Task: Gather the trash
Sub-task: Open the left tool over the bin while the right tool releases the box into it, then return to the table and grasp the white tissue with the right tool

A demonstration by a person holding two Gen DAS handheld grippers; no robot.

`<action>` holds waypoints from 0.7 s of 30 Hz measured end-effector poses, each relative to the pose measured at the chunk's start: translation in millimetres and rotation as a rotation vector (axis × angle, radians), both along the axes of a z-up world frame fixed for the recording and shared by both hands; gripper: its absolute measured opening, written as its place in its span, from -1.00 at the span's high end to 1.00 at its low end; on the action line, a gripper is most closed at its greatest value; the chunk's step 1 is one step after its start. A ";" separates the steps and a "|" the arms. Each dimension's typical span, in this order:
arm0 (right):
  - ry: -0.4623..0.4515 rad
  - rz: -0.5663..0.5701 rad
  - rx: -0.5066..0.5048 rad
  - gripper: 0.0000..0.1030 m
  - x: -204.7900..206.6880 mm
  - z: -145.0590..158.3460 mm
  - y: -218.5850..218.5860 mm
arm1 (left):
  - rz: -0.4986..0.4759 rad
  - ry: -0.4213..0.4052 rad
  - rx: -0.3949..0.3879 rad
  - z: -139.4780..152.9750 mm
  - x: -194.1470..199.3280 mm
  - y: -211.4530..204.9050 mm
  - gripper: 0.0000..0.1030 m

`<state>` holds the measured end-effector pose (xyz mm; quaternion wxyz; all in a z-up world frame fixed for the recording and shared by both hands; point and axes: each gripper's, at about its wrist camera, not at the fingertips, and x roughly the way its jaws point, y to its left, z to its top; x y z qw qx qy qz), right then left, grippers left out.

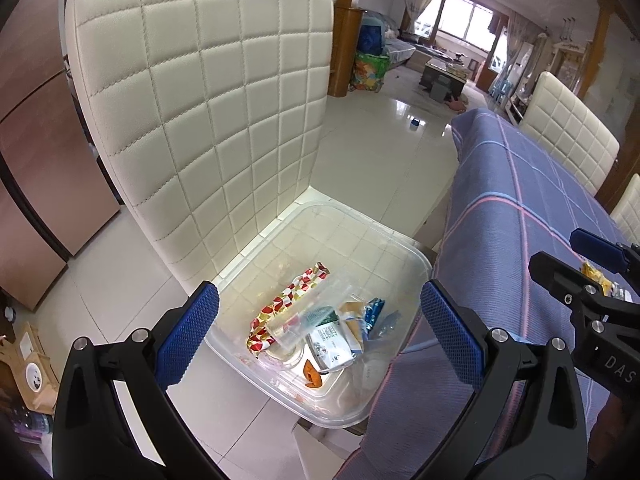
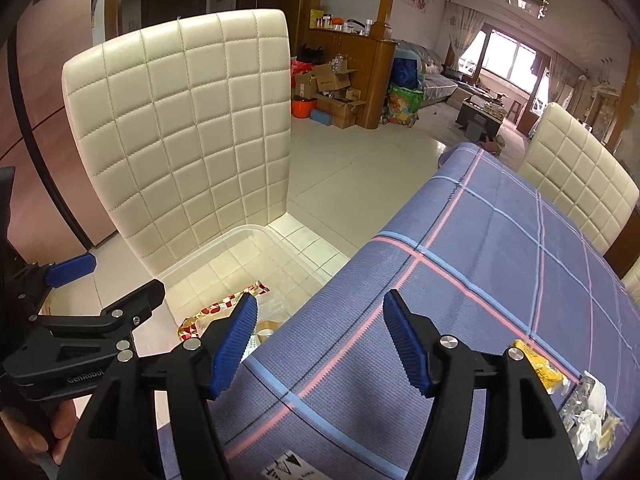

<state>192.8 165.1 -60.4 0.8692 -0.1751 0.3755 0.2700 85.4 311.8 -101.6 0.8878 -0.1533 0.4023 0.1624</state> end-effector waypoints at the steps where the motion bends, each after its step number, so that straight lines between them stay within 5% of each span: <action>1: -0.005 -0.004 0.004 -0.24 -1.9 2.8 -3.6 | -0.005 -0.003 -0.001 1.7 -0.3 -1.8 -0.93; 21: -0.004 -0.288 0.108 -0.24 -18.5 20.5 -183.7 | -0.304 -0.062 0.073 54.2 14.1 -163.5 -0.93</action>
